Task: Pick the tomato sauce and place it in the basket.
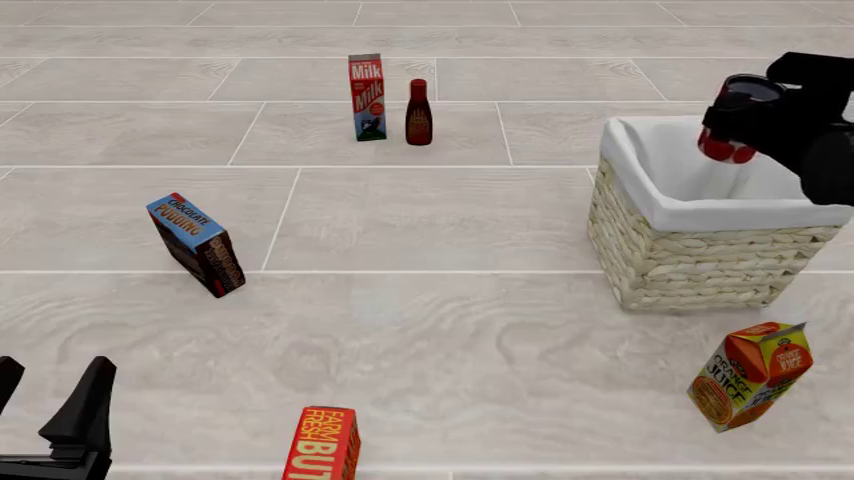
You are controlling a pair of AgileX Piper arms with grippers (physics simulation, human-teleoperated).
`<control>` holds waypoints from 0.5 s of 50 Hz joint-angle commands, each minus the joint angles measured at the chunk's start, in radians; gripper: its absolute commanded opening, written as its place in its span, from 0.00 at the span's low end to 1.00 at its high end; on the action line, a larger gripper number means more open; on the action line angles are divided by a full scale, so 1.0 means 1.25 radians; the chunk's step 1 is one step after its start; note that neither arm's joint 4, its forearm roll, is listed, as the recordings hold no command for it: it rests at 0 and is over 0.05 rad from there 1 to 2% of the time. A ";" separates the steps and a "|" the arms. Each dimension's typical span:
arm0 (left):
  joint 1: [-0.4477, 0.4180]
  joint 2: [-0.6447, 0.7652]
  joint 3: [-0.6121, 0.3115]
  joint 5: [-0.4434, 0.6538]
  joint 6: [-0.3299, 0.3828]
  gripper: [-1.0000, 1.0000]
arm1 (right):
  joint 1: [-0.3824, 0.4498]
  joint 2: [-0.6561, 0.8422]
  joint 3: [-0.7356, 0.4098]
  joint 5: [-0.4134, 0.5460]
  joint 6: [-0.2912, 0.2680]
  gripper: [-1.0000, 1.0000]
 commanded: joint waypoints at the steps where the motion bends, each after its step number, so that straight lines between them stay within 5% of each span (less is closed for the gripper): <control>1: 0.000 0.000 0.000 0.000 0.000 1.00 | -0.001 0.003 -0.005 -0.002 0.021 0.00; 25: 0.000 0.000 0.000 0.000 0.000 1.00 | 0.001 0.053 -0.022 -0.016 0.023 0.00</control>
